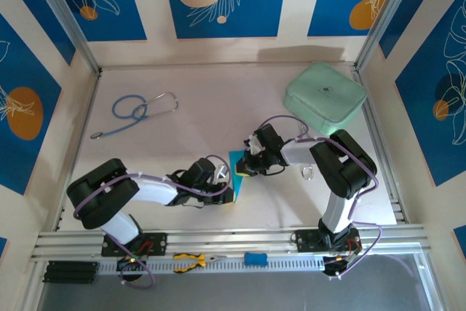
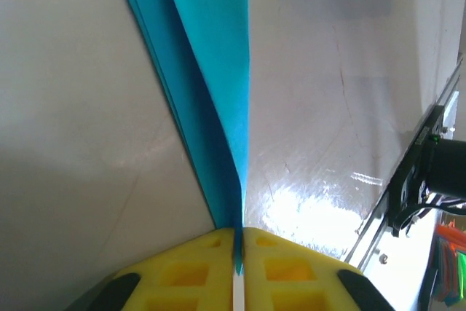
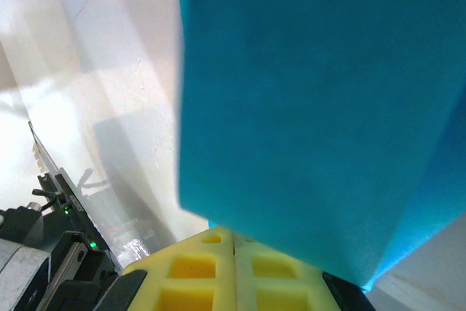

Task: Fold a paper plane with a square sheet of paper (pick it up from the middle)
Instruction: Fold the wing for the fifth time at the center of the table.

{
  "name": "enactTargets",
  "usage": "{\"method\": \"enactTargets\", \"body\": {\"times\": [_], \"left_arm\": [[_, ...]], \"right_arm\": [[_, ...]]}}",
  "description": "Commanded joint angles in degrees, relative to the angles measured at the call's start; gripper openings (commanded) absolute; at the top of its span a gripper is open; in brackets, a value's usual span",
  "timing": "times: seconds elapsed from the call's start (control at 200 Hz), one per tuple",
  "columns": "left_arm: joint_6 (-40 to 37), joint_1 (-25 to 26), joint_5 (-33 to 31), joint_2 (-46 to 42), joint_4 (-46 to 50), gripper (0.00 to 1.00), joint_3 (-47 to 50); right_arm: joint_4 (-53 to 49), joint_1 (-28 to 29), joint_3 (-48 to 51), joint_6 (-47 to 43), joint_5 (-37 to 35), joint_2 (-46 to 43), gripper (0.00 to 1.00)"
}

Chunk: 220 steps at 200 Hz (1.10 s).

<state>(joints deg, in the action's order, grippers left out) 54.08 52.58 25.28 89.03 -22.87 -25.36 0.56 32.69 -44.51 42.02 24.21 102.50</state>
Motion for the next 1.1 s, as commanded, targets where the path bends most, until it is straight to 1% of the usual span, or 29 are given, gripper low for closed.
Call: {"method": "enactTargets", "body": {"times": [0.0, 0.07, 0.145, 0.24, 0.315, 0.455, 0.52, 0.615, 0.79, 1.095], "left_arm": [[1.1, 1.0, -0.1, -4.2, 2.1, 0.16, 3.1], [1.6, 0.9, -3.6, -8.1, 2.6, 0.18, 3.6], [0.5, 0.9, -7.9, -12.0, 6.3, 0.24, 2.5], [-2.6, 0.9, -9.4, -13.4, 9.8, 0.18, -1.0], [-3.5, 0.9, -9.0, -11.5, 8.9, 0.11, -3.7], [-3.1, 0.9, -5.0, -3.8, 4.1, 0.04, -8.0], [-1.9, 0.9, -4.2, -0.8, 1.4, 0.02, -8.7], [-0.8, 0.9, -4.3, 1.9, -1.4, 0.02, -9.1], [-1.8, 0.8, -5.7, 4.1, -1.3, 0.01, -10.4], [-1.4, 0.8, -5.2, 7.0, -2.7, 0.02, -8.9]], "right_arm": [[-7.6, 0.3, 2.1, 0.3, -9.6, 4.5, 0.06], [-7.5, 0.3, 2.1, 0.3, -9.3, 4.4, 0.06], [-7.4, 0.2, 2.1, 0.2, -9.2, 4.4, 0.06], [-7.7, 0.3, 1.9, 0.1, -9.1, 4.2, 0.06], [-7.6, 0.3, 2.0, 0.2, -9.0, 4.4, 0.06], [-7.5, 0.3, 1.9, 0.3, -8.8, 4.5, 0.06], [-7.6, 0.3, 2.0, 0.3, -8.8, 4.3, 0.06], [-7.3, 0.3, 2.2, 0.3, -8.7, 4.4, 0.06], [-7.3, 0.3, 2.2, 0.3, -8.5, 4.4, 0.06], [-7.2, 0.3, 2.2, 0.3, -8.6, 4.6, 0.06]]}}
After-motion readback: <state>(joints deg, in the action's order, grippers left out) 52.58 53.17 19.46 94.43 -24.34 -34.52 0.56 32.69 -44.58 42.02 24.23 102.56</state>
